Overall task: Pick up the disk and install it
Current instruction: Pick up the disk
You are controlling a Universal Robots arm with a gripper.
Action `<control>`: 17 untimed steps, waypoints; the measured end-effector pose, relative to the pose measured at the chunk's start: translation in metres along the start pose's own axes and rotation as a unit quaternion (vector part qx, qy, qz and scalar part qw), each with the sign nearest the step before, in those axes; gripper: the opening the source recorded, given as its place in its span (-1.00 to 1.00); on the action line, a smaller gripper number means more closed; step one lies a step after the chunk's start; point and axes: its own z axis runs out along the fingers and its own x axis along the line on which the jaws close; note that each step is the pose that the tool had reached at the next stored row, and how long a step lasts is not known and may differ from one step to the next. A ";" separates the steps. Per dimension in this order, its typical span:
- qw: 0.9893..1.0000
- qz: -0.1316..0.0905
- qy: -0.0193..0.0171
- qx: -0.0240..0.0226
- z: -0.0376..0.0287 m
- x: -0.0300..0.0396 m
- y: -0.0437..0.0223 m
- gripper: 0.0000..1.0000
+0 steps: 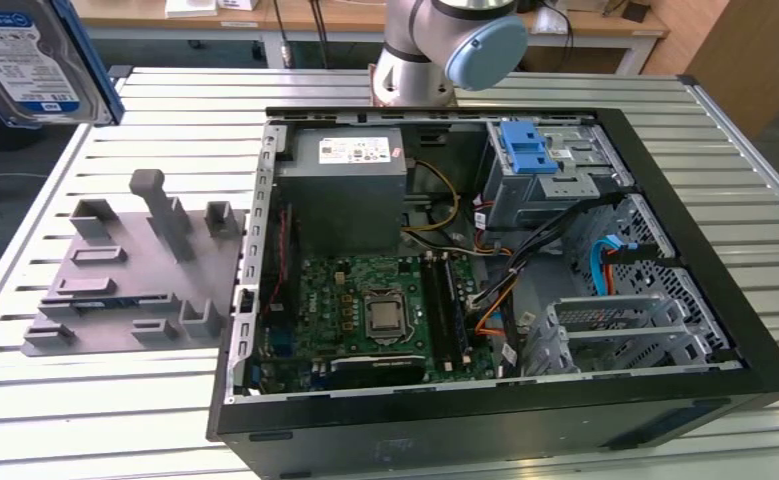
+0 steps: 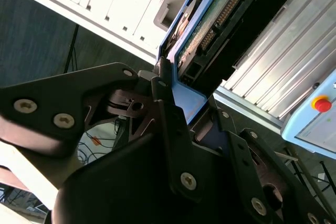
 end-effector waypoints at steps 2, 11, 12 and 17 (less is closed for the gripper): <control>1.000 0.000 0.000 0.000 -0.0010 0.0000 0.0000 -0.27; 1.000 0.000 0.000 0.000 -0.0062 -0.0001 0.0002 -0.27; 1.000 0.000 0.000 0.000 -0.0072 -0.0002 0.0002 -0.27; 1.000 0.000 0.000 0.000 -0.0132 -0.0003 0.0004 -0.27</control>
